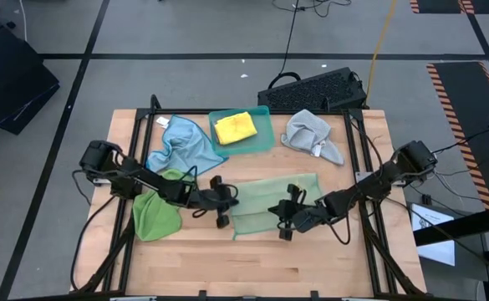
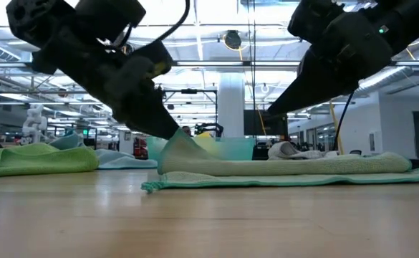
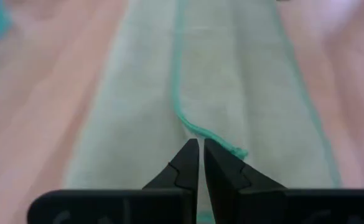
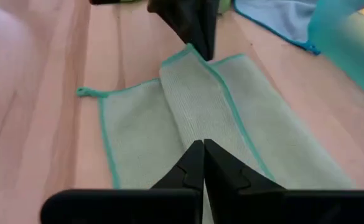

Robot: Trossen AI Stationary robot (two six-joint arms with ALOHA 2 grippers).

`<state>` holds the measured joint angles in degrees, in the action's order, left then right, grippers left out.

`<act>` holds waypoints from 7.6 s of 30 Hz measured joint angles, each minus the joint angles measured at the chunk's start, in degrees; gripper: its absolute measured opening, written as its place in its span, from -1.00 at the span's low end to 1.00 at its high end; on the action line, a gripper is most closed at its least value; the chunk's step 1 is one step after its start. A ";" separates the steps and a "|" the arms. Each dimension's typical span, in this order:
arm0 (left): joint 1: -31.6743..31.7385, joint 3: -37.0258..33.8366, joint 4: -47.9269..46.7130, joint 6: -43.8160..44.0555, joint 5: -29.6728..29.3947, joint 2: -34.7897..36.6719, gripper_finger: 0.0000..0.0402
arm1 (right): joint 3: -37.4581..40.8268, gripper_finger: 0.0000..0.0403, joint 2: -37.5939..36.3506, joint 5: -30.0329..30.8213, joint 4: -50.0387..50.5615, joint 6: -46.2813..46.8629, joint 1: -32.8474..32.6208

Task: Fold microfiber towels
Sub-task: Fold the light green microfiber cloth

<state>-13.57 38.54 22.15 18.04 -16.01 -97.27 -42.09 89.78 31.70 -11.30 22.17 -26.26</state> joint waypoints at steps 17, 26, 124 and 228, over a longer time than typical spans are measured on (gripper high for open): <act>-6.63 -0.01 0.09 -6.51 13.60 0.62 -0.87 | 0.00 -0.99 0.00 0.00 -1.13 8.06 -4.93; -6.53 0.02 -14.94 -2.56 -8.00 7.42 -0.87 | 0.00 -0.99 0.00 0.09 -1.15 8.64 -6.12; -3.63 -2.51 9.84 -16.17 2.97 -8.50 -0.87 | -0.02 -0.99 6.27 -23.06 -2.64 20.31 14.95; -3.10 -2.64 6.76 -10.06 5.16 -10.10 -0.87 | -0.07 -0.99 -17.32 -19.29 35.16 45.39 -9.77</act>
<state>-16.67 35.90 28.91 7.98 -10.85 -107.37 -42.15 72.46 12.41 23.86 67.56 -36.04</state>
